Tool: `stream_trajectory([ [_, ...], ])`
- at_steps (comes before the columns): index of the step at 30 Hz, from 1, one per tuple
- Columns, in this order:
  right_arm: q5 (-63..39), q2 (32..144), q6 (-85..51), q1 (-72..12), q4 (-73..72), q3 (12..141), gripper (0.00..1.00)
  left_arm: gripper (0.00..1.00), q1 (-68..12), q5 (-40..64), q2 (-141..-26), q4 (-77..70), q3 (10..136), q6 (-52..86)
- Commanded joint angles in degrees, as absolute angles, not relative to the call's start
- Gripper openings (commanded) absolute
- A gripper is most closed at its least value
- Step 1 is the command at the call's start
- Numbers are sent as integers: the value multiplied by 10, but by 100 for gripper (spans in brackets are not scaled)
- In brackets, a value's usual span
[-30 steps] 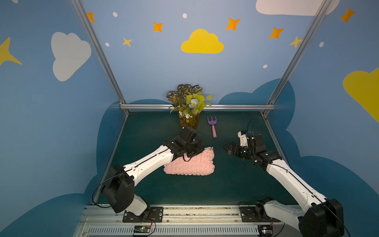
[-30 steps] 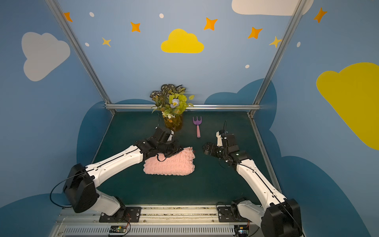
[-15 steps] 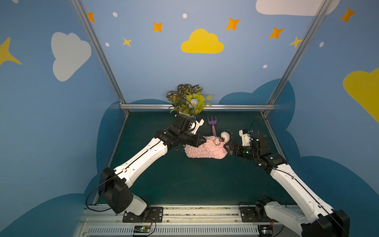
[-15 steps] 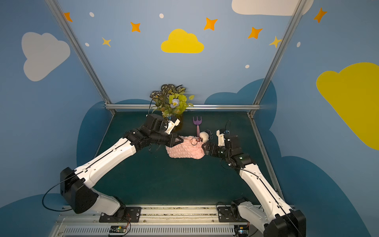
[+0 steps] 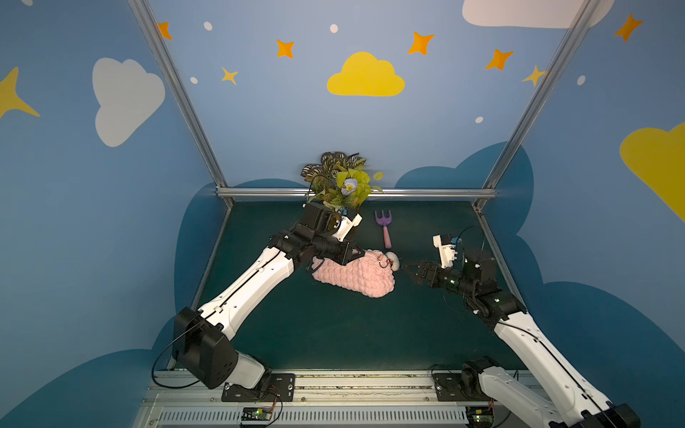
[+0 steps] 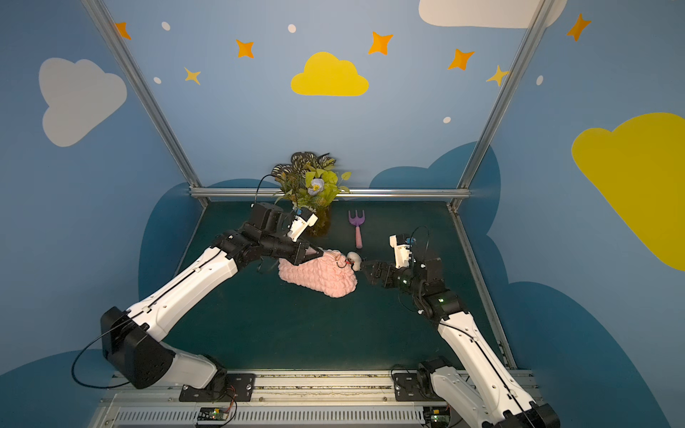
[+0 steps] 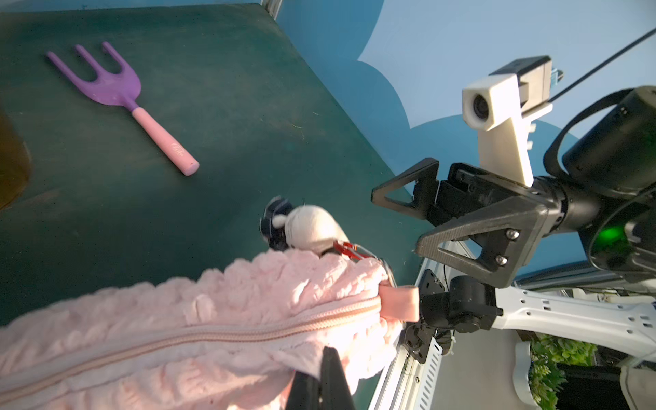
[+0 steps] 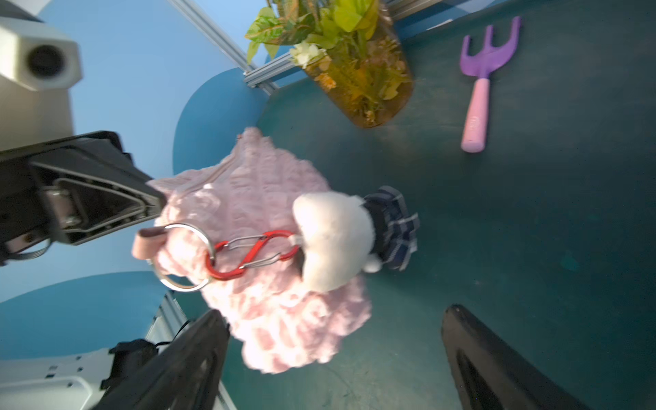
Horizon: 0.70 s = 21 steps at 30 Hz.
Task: Remove the decoration from the bag
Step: Pick up the bag from the center of the board.
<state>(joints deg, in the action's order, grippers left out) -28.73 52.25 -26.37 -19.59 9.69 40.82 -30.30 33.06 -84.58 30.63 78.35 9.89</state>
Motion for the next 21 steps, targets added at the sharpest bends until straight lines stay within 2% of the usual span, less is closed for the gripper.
stream_trajectory([
  [1,-367,540,-244,-199,64,429,96,2,-301,386,-846,291,773,61],
  [7,-395,558,-232,-200,60,440,95,2,-299,385,-843,300,756,37],
  [15,-428,587,-254,-211,53,454,86,2,-296,378,-852,317,754,16],
  [21,-429,612,-249,-250,68,453,78,2,-296,304,-842,244,707,73],
])
